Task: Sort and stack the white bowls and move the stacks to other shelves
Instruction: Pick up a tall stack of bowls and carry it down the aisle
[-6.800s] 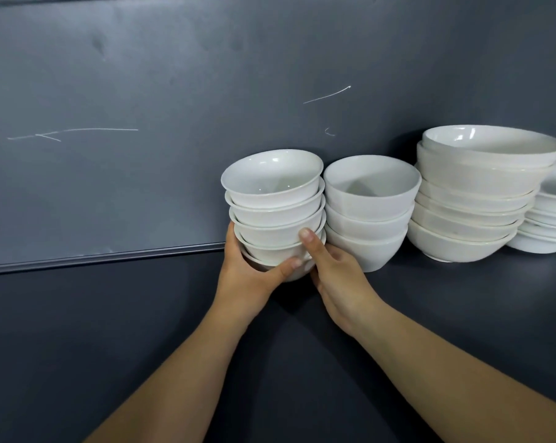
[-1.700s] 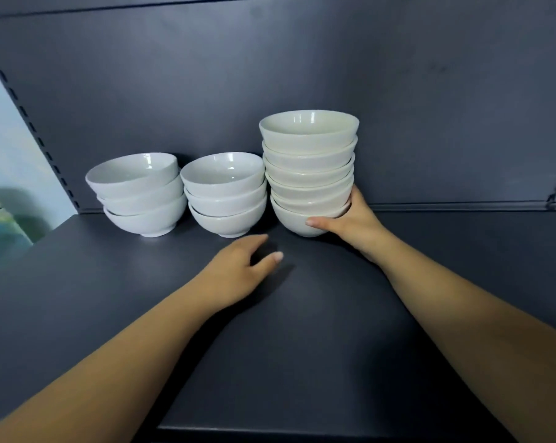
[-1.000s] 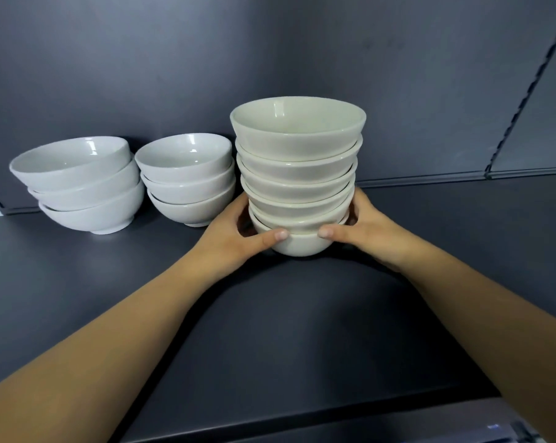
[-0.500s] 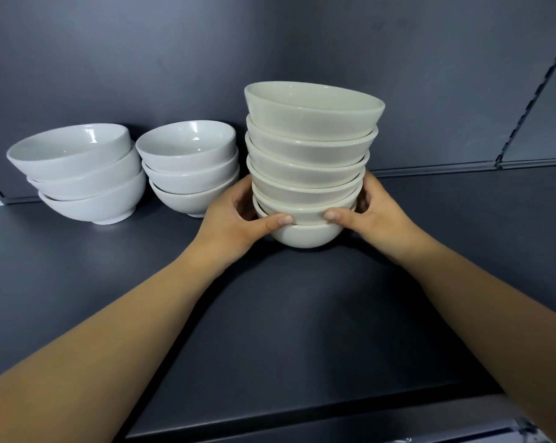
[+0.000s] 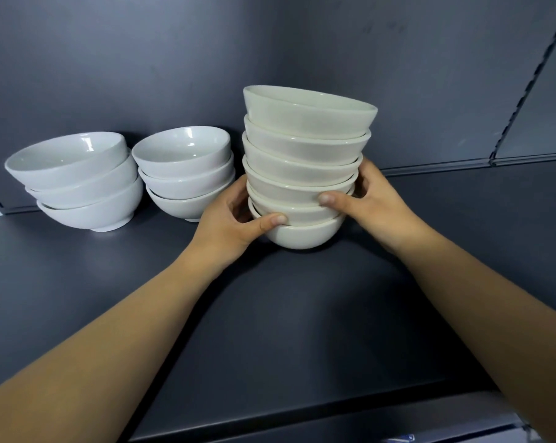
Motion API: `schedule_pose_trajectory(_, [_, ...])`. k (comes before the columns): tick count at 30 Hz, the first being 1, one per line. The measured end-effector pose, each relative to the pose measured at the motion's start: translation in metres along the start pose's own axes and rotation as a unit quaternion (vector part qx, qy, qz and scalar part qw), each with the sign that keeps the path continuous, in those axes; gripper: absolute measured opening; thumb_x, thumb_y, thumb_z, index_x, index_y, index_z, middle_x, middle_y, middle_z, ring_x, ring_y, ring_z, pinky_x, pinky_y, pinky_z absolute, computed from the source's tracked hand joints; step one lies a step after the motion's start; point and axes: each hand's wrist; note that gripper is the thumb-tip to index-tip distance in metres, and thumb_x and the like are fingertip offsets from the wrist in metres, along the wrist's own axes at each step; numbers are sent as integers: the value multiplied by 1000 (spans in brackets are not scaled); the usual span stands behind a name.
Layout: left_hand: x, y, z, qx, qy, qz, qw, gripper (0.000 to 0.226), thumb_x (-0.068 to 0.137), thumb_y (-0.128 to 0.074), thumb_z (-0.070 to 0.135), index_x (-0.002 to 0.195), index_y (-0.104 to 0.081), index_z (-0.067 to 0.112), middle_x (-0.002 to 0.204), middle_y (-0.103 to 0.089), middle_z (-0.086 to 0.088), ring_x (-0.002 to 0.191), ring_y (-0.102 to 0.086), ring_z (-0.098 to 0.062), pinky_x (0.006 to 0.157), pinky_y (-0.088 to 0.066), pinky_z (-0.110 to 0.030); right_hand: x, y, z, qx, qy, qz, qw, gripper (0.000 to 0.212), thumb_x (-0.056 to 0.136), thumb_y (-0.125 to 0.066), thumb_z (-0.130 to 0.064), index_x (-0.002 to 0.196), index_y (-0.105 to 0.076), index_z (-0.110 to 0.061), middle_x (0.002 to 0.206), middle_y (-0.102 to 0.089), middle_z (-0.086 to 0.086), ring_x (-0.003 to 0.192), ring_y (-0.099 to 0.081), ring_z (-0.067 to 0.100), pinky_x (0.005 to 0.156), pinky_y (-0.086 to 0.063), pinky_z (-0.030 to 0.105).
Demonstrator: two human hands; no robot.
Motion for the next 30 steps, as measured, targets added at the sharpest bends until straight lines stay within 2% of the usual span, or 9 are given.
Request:
schedule_pose_trajectory(2, [0,0,0,1,1,1,1000,58,56,-73,34,110,-54,28,101,-66,29,104,-59,6,82,-45,-10,2,2,-3,-2,7,-1,1000,64,56,-79,-28,111,-48,-35,108,-62,-20,102,-58,-8,81,-46,10])
schedule_pose_trajectory(6, [0,1,0,5,0,3,1000,58,55,-73,35,109,-54,28,100,-66,30,103,-59,8,82,-45,-9,6,4,-8,-4,18,-1,1000,67,53,-76,-36,115,-50,-31,112,-62,-15,109,-58,2,85,-46,14])
schedule_pose_trajectory(10, [1,1,0,7,-1,-5,1000,56,56,-72,34,108,-53,29,100,-66,32,101,-58,9,81,-44,-8,7,4,-6,12,19,-12,1000,75,51,-80,-34,119,-48,-26,116,-61,-12,112,-57,5,87,-46,16])
schedule_pose_trajectory(13, [2,2,-1,7,-2,-7,1000,57,56,-72,34,109,-53,29,100,-66,31,102,-58,9,82,-44,-8,7,4,-4,18,15,-15,1000,88,46,-85,-46,122,-47,-25,119,-60,-9,115,-56,7,89,-46,18])
schedule_pose_trajectory(16, [1,1,-1,8,-5,-10,1000,58,58,-72,33,112,-52,25,102,-66,28,104,-58,8,82,-44,-8,6,4,-3,21,13,-23,999,85,48,-83,-48,121,-46,-25,116,-61,-12,114,-56,6,88,-46,17])
schedule_pose_trajectory(22, [0,0,3,8,-14,-16,1000,70,62,-72,29,126,-45,18,110,-63,25,111,-55,5,86,-44,-10,5,5,-1,16,13,-27,999,79,50,-83,-46,118,-45,-32,113,-63,-20,114,-55,3,88,-45,15])
schedule_pose_trajectory(25, [0,1,6,14,-20,-25,999,85,65,-73,27,139,-32,16,124,-56,19,120,-50,1,92,-43,-13,4,5,0,21,14,-39,999,77,55,-82,-32,121,-43,-33,117,-60,-19,117,-54,3,90,-45,17])
schedule_pose_trajectory(27, [-1,1,6,15,-19,-29,999,82,66,-72,28,138,-34,20,131,-52,15,123,-47,0,95,-42,-14,4,4,4,30,6,-39,999,86,55,-82,-36,128,-38,-33,124,-57,-15,120,-51,5,95,-45,21])
schedule_pose_trajectory(30, [-2,1,4,7,-1,-34,999,82,66,-72,30,138,-33,21,136,-50,10,126,-45,-3,102,-40,-22,1,0,11,49,-33,-51,997,114,45,-85,-52,139,-24,-32,136,-48,-10,126,-46,8,106,-38,32])
Point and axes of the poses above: each hand's wrist, its own x-axis towards the middle knuckle, its own y-axis out of the back of the hand, z = x × y
